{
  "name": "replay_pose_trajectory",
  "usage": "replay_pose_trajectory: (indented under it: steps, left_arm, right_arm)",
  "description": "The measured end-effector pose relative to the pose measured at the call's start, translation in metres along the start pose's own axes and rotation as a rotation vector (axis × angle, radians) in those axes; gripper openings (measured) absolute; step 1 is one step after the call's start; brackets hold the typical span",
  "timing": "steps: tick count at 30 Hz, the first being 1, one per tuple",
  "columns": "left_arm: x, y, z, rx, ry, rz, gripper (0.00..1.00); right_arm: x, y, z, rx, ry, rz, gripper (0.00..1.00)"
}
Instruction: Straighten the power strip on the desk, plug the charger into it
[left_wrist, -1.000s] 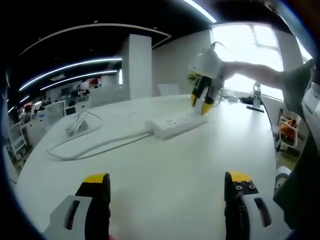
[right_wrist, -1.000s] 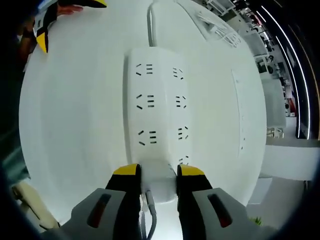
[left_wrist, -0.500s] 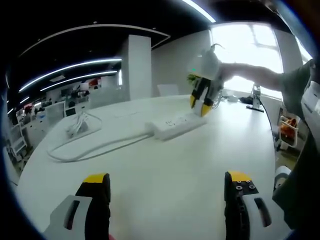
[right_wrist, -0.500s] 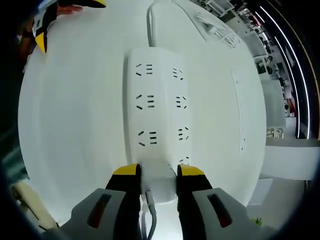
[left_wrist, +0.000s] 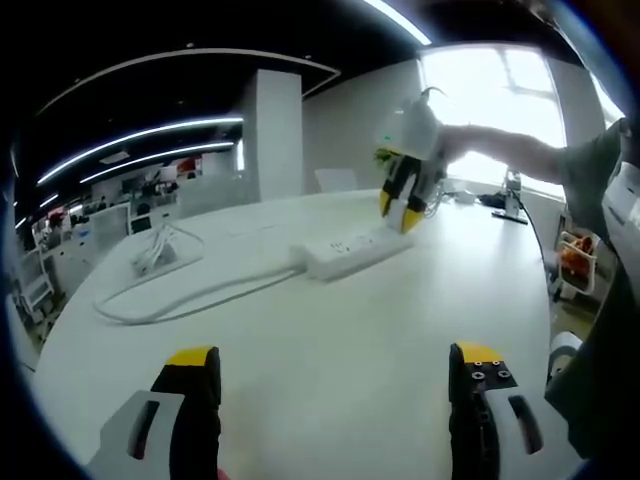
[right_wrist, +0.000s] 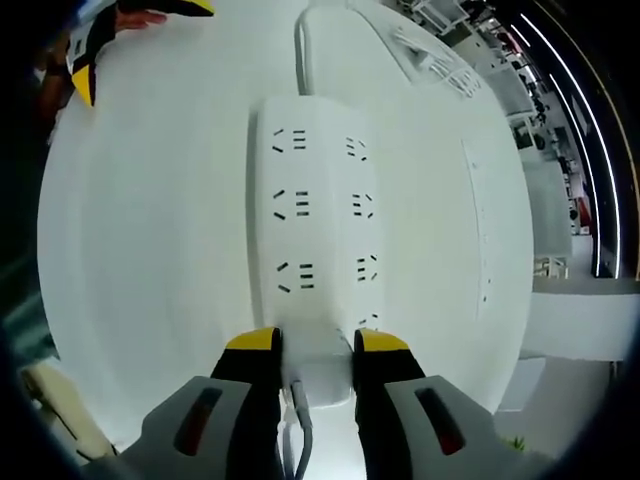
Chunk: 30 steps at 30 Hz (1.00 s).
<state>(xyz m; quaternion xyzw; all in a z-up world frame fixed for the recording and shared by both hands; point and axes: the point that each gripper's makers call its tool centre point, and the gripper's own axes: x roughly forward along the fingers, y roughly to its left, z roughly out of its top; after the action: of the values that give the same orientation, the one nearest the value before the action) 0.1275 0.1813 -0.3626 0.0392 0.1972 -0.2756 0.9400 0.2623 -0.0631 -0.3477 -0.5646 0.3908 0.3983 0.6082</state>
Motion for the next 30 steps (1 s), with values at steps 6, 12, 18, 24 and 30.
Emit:
replay_pose_trajectory:
  steps: [6, 12, 18, 24, 30]
  left_arm:
    - [0.0005, 0.0012, -0.0023, -0.001, 0.007, -0.001, 0.98]
    - [0.0005, 0.0041, -0.0045, -0.006, 0.012, 0.005, 0.98]
    - [0.0012, 0.0042, -0.0037, -0.006, 0.009, 0.004, 0.98]
    - [-0.0004, 0.0054, -0.0043, -0.011, 0.006, 0.009, 0.98]
    - [-0.0013, 0.0061, -0.005, -0.013, 0.008, 0.013, 0.98]
  right_arm:
    - [-0.0007, 0.0006, 0.0012, -0.008, -0.021, 0.007, 0.27]
    - [-0.0004, 0.0009, 0.0019, -0.017, -0.022, 0.002, 0.27]
    - [-0.0004, 0.0014, 0.0026, -0.016, -0.037, 0.013, 0.28]
    - [-0.0006, 0.0026, 0.0032, -0.039, -0.054, 0.013, 0.28]
    - [-0.0007, 0.0017, 0.0051, -0.048, -0.069, 0.022, 0.3]
